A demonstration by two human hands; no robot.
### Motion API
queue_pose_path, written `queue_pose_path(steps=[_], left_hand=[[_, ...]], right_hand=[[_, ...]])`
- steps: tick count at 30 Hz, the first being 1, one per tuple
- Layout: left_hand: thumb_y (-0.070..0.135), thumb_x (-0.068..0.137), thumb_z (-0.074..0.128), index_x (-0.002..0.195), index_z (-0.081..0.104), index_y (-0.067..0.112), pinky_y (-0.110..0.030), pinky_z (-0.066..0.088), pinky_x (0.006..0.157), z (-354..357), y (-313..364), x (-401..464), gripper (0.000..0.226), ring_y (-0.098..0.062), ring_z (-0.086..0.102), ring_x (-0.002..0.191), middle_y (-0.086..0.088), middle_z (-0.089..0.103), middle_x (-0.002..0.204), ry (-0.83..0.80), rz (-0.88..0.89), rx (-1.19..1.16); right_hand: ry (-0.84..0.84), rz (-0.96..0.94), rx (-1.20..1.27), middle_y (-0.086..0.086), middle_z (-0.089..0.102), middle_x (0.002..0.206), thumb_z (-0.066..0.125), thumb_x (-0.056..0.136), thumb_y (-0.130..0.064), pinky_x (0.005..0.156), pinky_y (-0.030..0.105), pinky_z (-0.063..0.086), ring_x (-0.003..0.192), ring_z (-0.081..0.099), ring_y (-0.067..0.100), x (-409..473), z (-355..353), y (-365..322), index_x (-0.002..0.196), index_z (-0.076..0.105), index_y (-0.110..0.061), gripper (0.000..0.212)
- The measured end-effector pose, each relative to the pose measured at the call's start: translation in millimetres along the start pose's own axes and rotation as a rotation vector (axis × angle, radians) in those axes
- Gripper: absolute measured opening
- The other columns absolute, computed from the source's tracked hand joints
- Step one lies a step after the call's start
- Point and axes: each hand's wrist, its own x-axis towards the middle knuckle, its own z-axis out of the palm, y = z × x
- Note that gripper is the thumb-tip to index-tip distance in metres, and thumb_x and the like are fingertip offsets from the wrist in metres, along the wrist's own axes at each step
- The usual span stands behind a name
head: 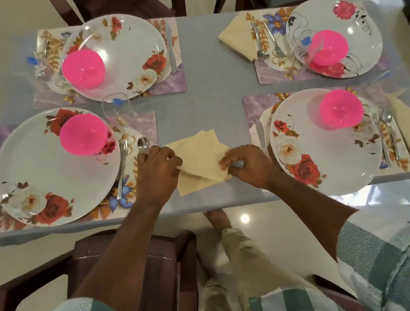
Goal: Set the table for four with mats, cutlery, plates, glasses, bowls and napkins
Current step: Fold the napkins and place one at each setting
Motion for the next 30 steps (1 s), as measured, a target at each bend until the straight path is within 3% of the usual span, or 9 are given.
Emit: queue_pose_path(steps=[3,6,8,14,20,25,30], left_hand=[[0.015,0.065,0.084,0.091,0.077,0.02,-0.04,0.029,0.078,-1,1,-13,0.028,-0.027,0.057,0.095,0.0,0.067,0.094,-0.038,0.009,-0.023],[0.016,0.064,0.089,0.081,0.077,0.021,-0.04,0.031,0.076,-1,0,-23,0.022,-0.026,0.059,0.09,0.003,0.07,0.086,-0.095,-0.012,-0.089],[0.02,0.068,0.09,0.077,0.077,0.02,-0.042,0.036,0.075,0,-3,-29,0.016,-0.029,0.061,0.087,0.003,0.072,0.083,-0.134,-0.07,-0.125],[0.036,0.09,0.073,0.09,0.075,0.018,-0.042,0.043,0.081,1,-2,-32,0.019,-0.023,0.057,0.09,0.001,0.073,0.088,-0.251,-0.292,-0.36],[0.029,0.093,0.069,0.104,0.067,0.015,-0.042,0.053,0.077,7,0,-19,0.018,-0.029,0.064,0.092,-0.008,0.071,0.094,-0.286,-0.429,-0.375],[0.024,0.092,0.069,0.113,0.061,0.02,-0.044,0.055,0.073,7,4,-17,0.023,-0.027,0.064,0.088,-0.003,0.072,0.086,-0.249,-0.446,-0.344],[0.019,0.09,0.07,0.116,0.064,0.021,-0.041,0.053,0.075,6,6,-19,0.027,-0.027,0.059,0.093,-0.004,0.069,0.09,-0.223,-0.355,-0.208]], right_hand=[[-0.044,0.065,0.012,0.001,0.075,0.106,0.074,0.087,-0.011,0.095,0.034,0.053,0.095,0.068,0.02,-5,7,-7,0.094,0.08,-0.019,0.012],[-0.048,0.087,0.066,-0.004,0.074,0.105,0.075,0.088,-0.016,0.087,0.019,0.049,0.091,0.065,0.007,-1,5,-20,0.099,0.078,-0.019,0.012],[-0.072,0.084,0.082,-0.004,0.073,0.099,0.075,0.088,-0.017,0.079,0.016,0.047,0.087,0.064,0.007,1,4,-26,0.1,0.077,-0.016,0.012],[-0.038,0.195,0.107,0.0,0.073,0.084,0.074,0.089,-0.02,0.071,0.025,0.052,0.076,0.068,0.013,5,10,-21,0.103,0.071,-0.018,0.015],[0.074,0.28,0.086,0.0,0.072,0.077,0.074,0.09,-0.023,0.061,0.017,0.044,0.072,0.066,0.009,19,15,-21,0.101,0.066,-0.021,0.015],[0.113,0.318,0.015,-0.002,0.07,0.087,0.075,0.088,-0.023,0.076,0.036,0.058,0.079,0.068,0.018,28,23,-20,0.098,0.067,-0.022,0.013],[0.119,0.295,-0.233,0.0,0.069,0.097,0.072,0.089,-0.028,0.085,0.042,0.056,0.09,0.065,0.021,27,27,-25,0.099,0.067,-0.019,0.014]])
